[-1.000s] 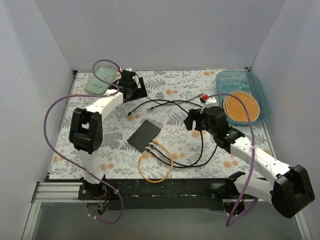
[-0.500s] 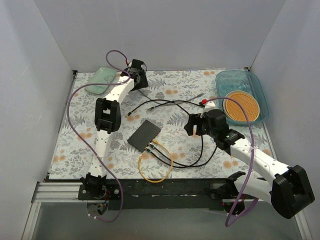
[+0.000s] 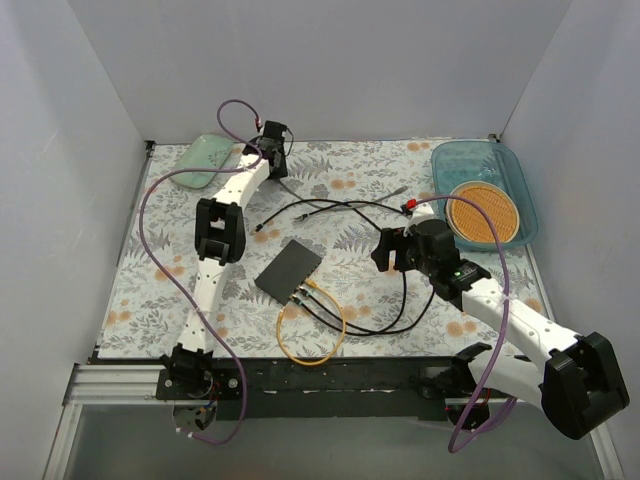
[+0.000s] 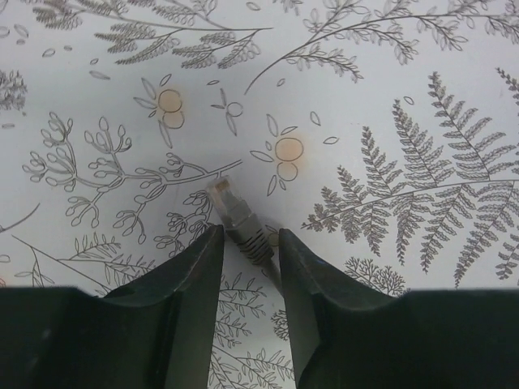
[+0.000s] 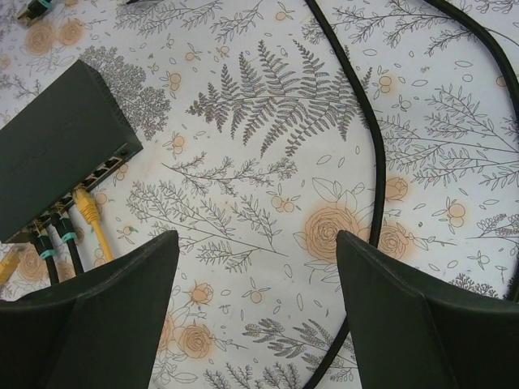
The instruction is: Insert the plug into the switch port
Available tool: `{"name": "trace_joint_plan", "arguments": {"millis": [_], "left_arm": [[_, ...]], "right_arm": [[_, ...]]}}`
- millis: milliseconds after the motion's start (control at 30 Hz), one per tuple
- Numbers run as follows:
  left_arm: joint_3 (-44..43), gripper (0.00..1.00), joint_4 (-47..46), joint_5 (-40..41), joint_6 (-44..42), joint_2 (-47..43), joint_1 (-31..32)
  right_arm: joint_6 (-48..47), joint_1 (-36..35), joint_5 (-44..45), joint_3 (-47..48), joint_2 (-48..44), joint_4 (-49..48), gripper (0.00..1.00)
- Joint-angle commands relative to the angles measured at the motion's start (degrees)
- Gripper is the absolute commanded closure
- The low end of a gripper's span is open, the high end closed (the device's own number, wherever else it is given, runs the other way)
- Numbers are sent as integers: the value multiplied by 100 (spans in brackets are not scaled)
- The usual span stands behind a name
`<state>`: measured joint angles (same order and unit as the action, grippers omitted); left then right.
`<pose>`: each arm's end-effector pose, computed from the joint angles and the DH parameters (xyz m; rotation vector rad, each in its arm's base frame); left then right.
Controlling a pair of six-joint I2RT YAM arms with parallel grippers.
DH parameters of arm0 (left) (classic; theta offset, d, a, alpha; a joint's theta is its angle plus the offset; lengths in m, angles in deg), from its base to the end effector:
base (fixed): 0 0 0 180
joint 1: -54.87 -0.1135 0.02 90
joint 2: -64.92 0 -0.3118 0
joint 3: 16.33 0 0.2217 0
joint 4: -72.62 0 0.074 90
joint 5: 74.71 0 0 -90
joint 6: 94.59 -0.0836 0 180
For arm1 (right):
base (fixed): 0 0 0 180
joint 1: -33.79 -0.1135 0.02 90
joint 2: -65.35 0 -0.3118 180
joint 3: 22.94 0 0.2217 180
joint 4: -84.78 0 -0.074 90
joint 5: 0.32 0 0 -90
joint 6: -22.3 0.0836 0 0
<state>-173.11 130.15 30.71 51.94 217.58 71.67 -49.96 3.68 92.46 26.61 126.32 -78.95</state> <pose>0.5906 -0.1551 0.1485 -0.9418 2.2819 -0.2191 0.1971 0.1096 0.2690 -0.1943 2.0773 0.4652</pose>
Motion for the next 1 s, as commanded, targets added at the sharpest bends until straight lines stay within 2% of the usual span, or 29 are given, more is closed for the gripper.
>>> {"name": "trace_joint_plan", "arguments": {"millis": [0, 33, 67, 100, 133, 267, 400, 467, 733, 867, 900, 967], "left_arm": [[-16, 70, 527, 163, -923, 536, 262], [-8, 74, 607, 93, -916, 580, 271], [71, 89, 669, -12, -890, 598, 280], [141, 99, 739, -152, -750, 555, 280], [264, 100, 705, -197, -688, 476, 280], [905, 100, 178, -470, -424, -200, 263], [1301, 100, -672, -119, -283, -1263, 228], [1705, 100, -1095, 223, -231, -2071, 228], [3497, 100, -3828, 716, 130, -4752, 236], [5155, 100, -5776, 1137, 148, -6193, 289], [5465, 100, -6139, 1269, 8, -6718, 324], [5879, 100, -6789, 1140, -63, -7082, 333]], "right_arm": [[-86, 49, -76, 25, -85, -65, 16], [-77, 58, -94, 43, -68, -65, 16], [-86, 58, -155, 43, -15, -65, 16], [-95, 58, -182, 78, 20, -65, 16], [-95, 58, -217, 104, 38, -65, 16], [-148, 49, -400, 236, 117, 137, 17], [-253, 58, -340, 316, -111, 226, 17], [-288, 58, -314, 351, -295, 243, 17], [-455, 66, -314, 579, -621, 445, 17], [-551, 66, -392, 685, -779, 559, 17], [-596, 58, -419, 737, -797, 577, 18], [-657, 66, -577, 790, -876, 621, 18]]}}
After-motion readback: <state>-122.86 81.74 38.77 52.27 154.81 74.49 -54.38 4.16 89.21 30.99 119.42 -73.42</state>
